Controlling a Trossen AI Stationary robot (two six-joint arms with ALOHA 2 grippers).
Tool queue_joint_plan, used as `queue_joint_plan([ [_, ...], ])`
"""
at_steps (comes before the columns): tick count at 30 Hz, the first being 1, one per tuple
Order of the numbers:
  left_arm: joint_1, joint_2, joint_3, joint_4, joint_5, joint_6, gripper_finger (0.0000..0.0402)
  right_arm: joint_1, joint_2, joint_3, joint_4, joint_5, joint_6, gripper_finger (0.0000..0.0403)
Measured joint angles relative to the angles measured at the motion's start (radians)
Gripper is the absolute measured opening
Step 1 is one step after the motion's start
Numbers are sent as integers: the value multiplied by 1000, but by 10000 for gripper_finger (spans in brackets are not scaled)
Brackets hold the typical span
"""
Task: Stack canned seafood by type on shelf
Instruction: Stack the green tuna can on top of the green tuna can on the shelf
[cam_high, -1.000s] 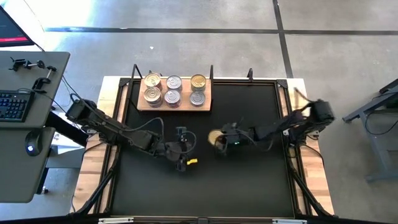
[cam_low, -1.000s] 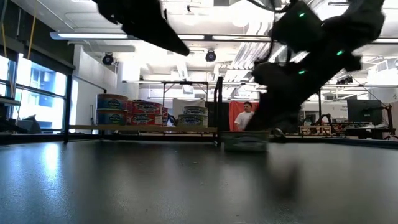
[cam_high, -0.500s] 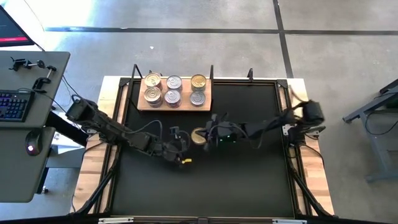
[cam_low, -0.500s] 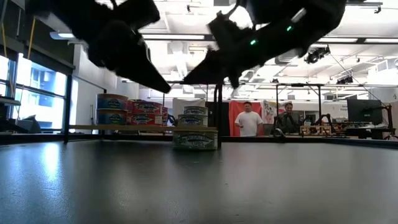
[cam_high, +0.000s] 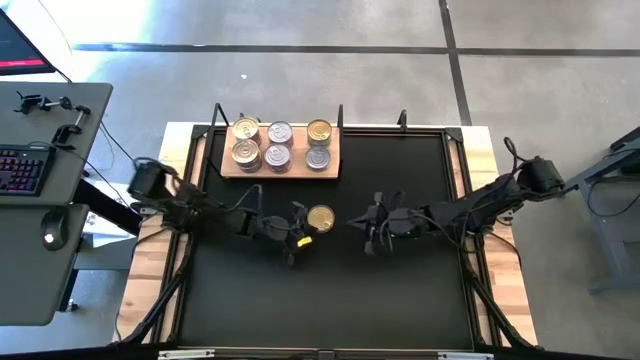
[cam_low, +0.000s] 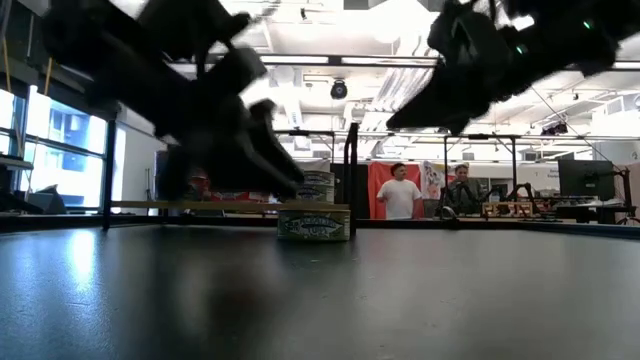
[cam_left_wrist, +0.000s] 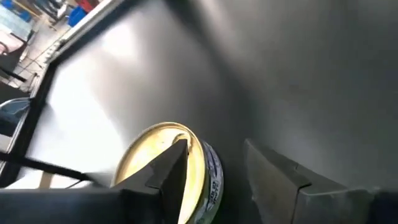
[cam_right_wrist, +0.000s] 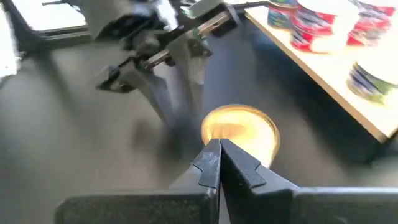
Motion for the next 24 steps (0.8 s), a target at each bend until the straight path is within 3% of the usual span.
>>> queue_joint_plan([
  [3, 13, 84, 43, 2, -29, 60, 155, 11, 1, -41, 50, 47, 43, 0],
  [7, 8, 152, 98, -21, -174, 96, 141, 14, 1, -58, 58, 57, 65, 0],
  [18, 20, 156, 142, -170, -201, 42, 14, 14, 1, -58, 86, 59, 42, 0],
  [24, -18, 162, 176, -214, -344, 101, 5, 14, 1, -58, 90, 59, 60, 0],
])
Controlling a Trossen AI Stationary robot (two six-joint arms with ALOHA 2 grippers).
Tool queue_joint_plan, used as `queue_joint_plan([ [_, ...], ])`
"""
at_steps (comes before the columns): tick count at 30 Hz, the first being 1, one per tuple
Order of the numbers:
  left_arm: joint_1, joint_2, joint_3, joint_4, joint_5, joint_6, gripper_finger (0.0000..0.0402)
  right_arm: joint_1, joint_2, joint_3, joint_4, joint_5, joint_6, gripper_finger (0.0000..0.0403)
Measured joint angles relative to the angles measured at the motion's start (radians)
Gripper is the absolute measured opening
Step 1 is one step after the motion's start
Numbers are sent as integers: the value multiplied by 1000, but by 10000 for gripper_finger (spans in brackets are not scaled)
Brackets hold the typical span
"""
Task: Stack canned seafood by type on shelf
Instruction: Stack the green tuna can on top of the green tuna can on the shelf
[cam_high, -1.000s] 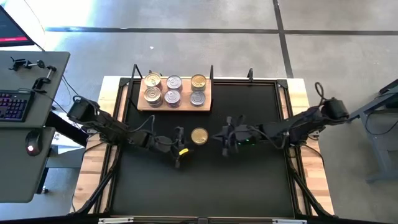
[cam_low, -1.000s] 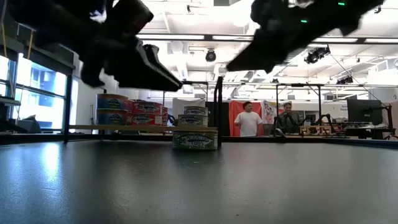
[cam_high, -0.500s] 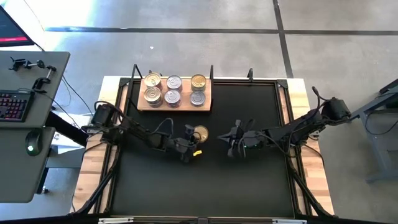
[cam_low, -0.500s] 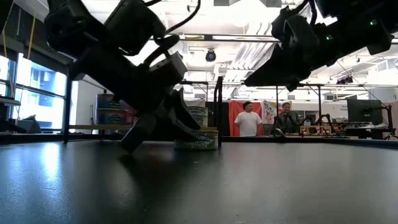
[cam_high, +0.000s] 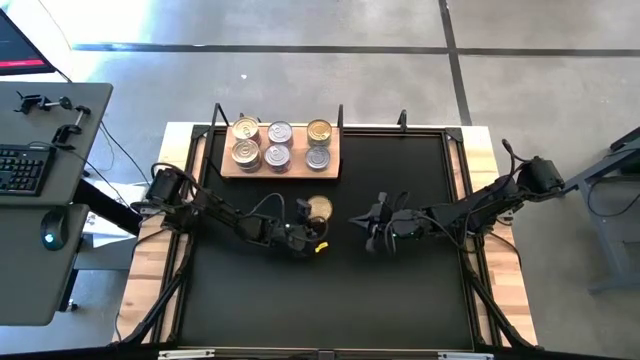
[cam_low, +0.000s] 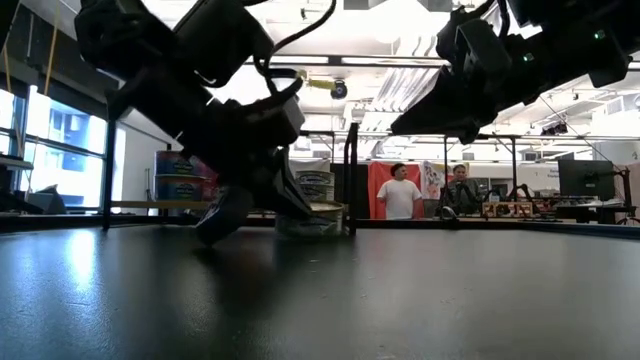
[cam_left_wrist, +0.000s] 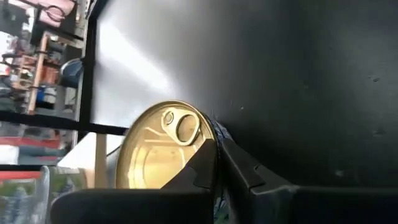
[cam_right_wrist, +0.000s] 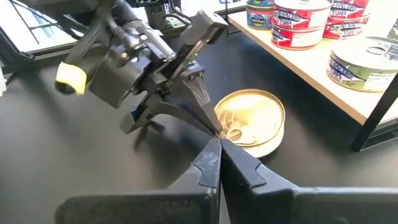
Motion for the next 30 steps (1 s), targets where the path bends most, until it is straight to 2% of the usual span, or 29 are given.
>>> queue_joint_plan([
  [5, -30, 3, 89, -161, -22, -4, 1, 0, 0, 0, 0, -8, 5, 0],
  [8, -44, 3, 135, -230, -106, -6, 1, 0, 0, 0, 0, -11, 5, 0],
  [11, -45, -4, 159, -246, -163, -6, 0, 0, 0, 0, 0, -11, 5, 0],
  [19, 34, -106, 163, -278, -192, -44, 0, 2, 0, 0, 0, -21, 5, 0],
  [21, 80, -144, 163, -278, -149, -34, 0, 2, 0, 1, 0, -21, 5, 0],
  [24, 171, -182, 163, -276, -31, 1, 0, 2, 0, 1, 0, -21, 5, 0],
  [30, 353, -188, 163, -213, 198, 53, 0, 3, 0, 1, -1, -21, 5, 0],
])
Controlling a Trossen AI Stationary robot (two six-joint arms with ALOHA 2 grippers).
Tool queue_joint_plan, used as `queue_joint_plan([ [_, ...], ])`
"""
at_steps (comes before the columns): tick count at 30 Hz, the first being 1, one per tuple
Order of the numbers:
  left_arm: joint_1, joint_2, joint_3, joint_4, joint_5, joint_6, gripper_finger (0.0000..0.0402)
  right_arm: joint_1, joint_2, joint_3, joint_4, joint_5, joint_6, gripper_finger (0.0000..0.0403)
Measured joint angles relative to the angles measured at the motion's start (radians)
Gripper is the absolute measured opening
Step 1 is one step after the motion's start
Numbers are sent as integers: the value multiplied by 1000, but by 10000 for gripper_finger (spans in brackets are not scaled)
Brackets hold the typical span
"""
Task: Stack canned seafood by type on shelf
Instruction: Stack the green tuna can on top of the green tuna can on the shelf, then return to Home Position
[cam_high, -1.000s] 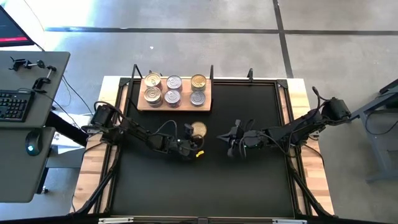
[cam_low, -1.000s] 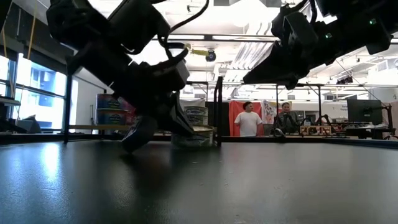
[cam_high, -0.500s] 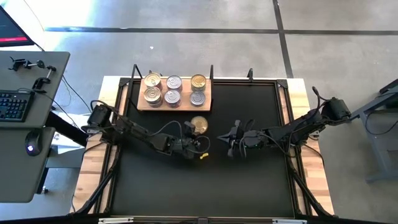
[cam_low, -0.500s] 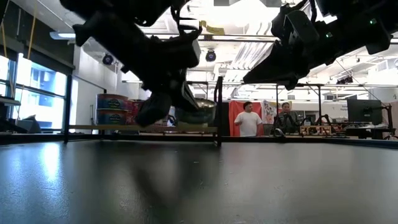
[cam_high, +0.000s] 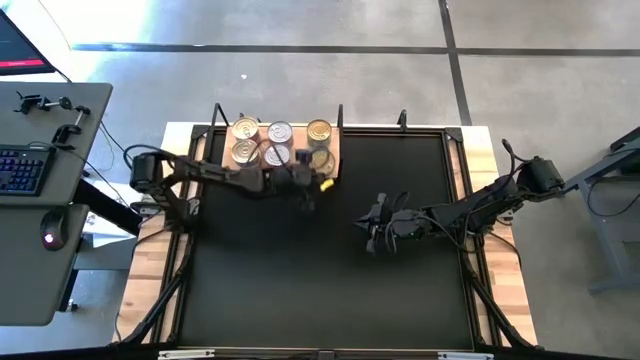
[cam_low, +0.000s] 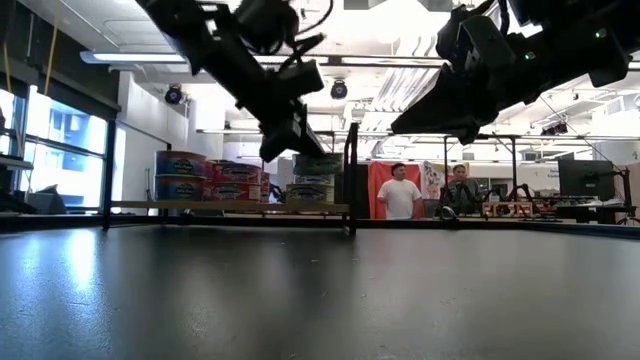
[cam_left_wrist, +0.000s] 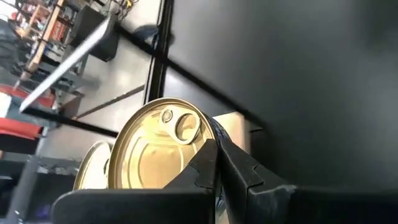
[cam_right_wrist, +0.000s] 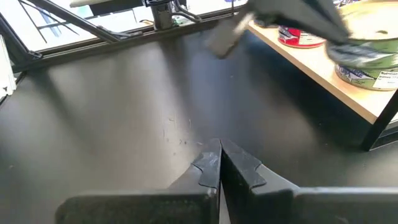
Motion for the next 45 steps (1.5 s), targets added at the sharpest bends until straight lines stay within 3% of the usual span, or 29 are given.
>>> queue_joint_plan([
  [3, 59, 3, 0, -2, 46, -3, 0, 6, 0, 0, 0, 0, -1, 0],
  [11, 111, 2, 0, 2, 52, -53, 8, 12, 0, 0, -2, 0, -8, 0],
  [22, 106, -9, 0, -2, 38, -82, 86, 12, 0, 0, -3, 0, -8, 0],
  [29, 20, -143, 0, -111, 25, -236, 92, 12, -17, 0, -40, -48, -78, 0],
  [34, -53, -278, -6, -289, 22, -373, 90, 12, -136, 1, -253, 24, -106, 0],
  [37, -85, -360, -71, -309, 23, -422, 90, 11, -245, 1, -391, 37, -90, 0],
  [42, -97, -495, -258, -183, 29, -503, 90, 6, -444, 1, -600, -73, -151, 0],
  [45, -97, -565, -382, -56, 56, -558, 90, -16, -564, -20, -644, -213, -158, 0],
])
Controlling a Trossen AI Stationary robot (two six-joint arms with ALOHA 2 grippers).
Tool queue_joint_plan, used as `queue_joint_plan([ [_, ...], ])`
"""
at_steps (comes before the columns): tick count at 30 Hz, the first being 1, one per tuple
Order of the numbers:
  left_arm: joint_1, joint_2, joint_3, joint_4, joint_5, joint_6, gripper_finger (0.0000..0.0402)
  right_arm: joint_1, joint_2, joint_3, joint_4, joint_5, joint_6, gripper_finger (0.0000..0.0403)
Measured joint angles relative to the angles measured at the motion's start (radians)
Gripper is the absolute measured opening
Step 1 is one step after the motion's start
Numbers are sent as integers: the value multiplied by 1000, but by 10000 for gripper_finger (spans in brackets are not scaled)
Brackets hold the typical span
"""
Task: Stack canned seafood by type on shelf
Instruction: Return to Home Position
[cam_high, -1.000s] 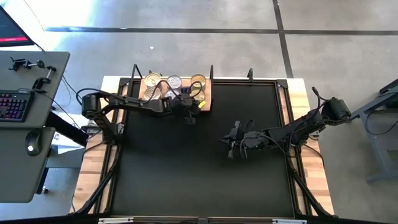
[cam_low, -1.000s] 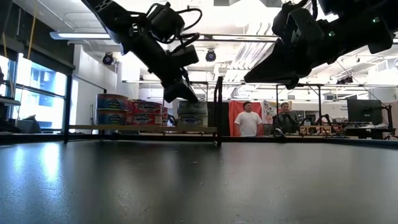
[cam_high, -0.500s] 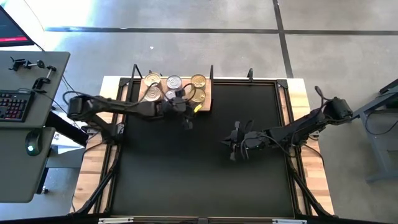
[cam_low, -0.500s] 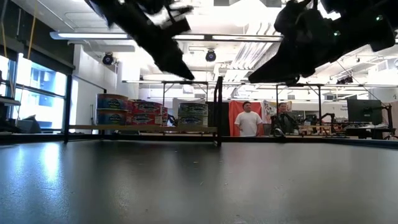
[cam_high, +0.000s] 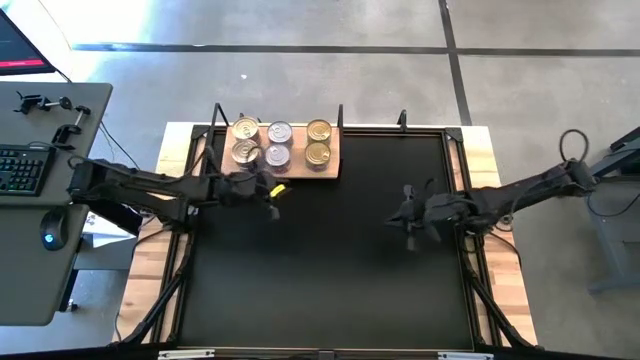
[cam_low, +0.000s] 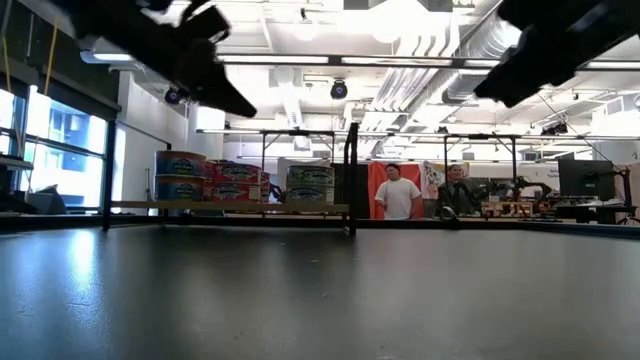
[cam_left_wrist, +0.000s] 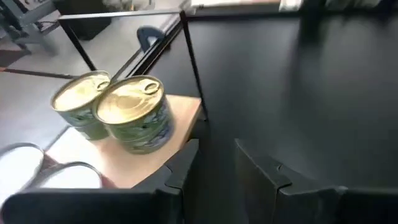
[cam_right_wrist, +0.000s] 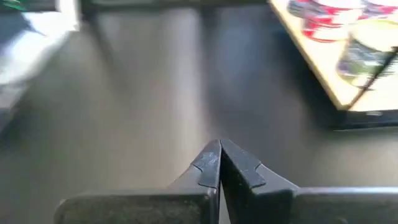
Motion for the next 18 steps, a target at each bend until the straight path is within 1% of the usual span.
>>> queue_joint_plan([
  [3, 0, -60, -112, 155, 38, -55, 90, -30, -105, -83, 101, -168, -23, 0],
  [5, 0, -91, -170, 245, 52, -72, 90, -46, -164, -153, 194, -226, -26, 0],
  [8, 0, -138, -230, 304, 55, -95, 90, -65, -232, -254, 309, -240, -23, 0],
  [11, 0, -209, -267, 307, 70, -98, 90, -82, -288, -334, 386, -244, -22, 0],
  [14, 0, -295, -301, 303, 95, -97, 90, -101, -344, -386, 440, -246, -17, 0],
  [18, 1, -437, -352, 280, 105, -97, 90, -131, -427, -436, 449, -264, 0, 0],
])
